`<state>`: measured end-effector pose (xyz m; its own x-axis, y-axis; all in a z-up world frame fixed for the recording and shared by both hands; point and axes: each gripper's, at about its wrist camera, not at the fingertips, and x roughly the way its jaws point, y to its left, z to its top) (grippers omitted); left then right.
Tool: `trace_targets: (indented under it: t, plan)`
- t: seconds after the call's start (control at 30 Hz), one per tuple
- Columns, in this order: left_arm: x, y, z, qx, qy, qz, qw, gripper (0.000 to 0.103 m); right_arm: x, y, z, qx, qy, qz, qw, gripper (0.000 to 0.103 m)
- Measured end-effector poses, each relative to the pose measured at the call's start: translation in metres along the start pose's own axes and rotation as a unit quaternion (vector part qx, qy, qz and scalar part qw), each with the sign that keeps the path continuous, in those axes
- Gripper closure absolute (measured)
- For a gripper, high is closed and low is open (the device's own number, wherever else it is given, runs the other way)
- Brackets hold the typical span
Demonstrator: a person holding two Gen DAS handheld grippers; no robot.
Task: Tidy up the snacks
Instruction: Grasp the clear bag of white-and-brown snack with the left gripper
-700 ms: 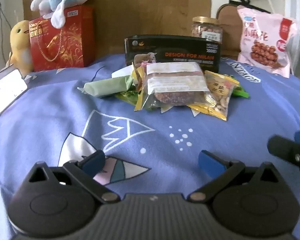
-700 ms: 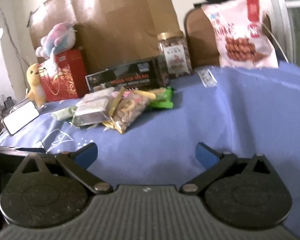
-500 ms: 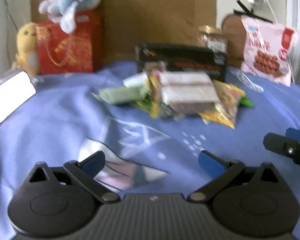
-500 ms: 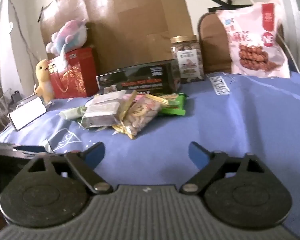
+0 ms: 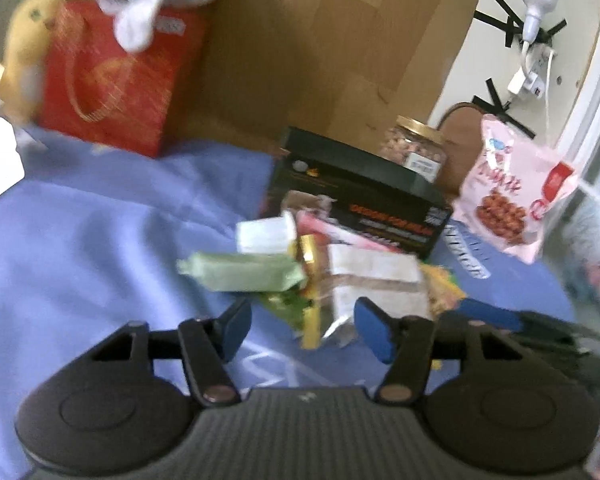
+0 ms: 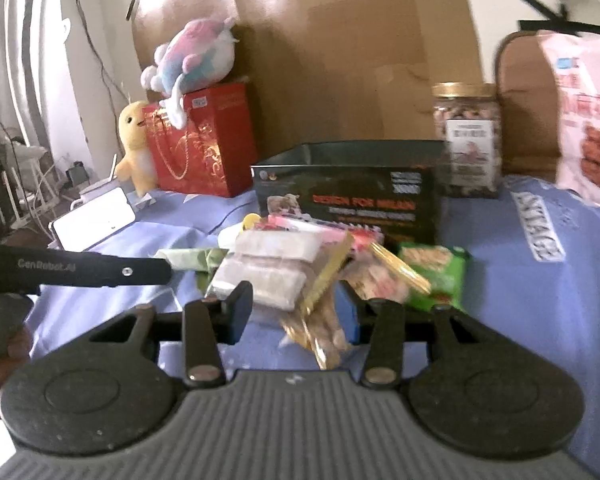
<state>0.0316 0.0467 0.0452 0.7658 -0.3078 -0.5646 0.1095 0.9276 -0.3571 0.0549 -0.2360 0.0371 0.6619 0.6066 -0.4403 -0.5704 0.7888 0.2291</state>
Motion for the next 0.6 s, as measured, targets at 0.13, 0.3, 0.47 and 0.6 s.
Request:
trace_targets:
  t: [0.13, 0.3, 0.47, 0.6]
  plan:
    - [0.025, -0.006, 0.008, -0.010, 0.017, -0.022, 0.9996, 0.045, 0.014, 0.000, 0.006, -0.033, 0.016, 0.009, 0.999, 0.053]
    - [0.053, -0.013, 0.011, -0.022, 0.045, -0.044, 0.9978, 0.044, 0.030, -0.010, 0.005, -0.041, 0.046, 0.022, 0.998, 0.037]
    - [0.041, -0.031, 0.000, 0.001, 0.044, -0.046, 0.9979, 0.056, 0.025, 0.002, -0.002, -0.054, 0.057, 0.045, 0.996, 0.053]
    - [0.011, -0.033, -0.019, 0.006, 0.047, -0.058, 0.9972, 0.056, 0.000, 0.007, -0.008, -0.037, 0.049, 0.060, 0.996, 0.053]
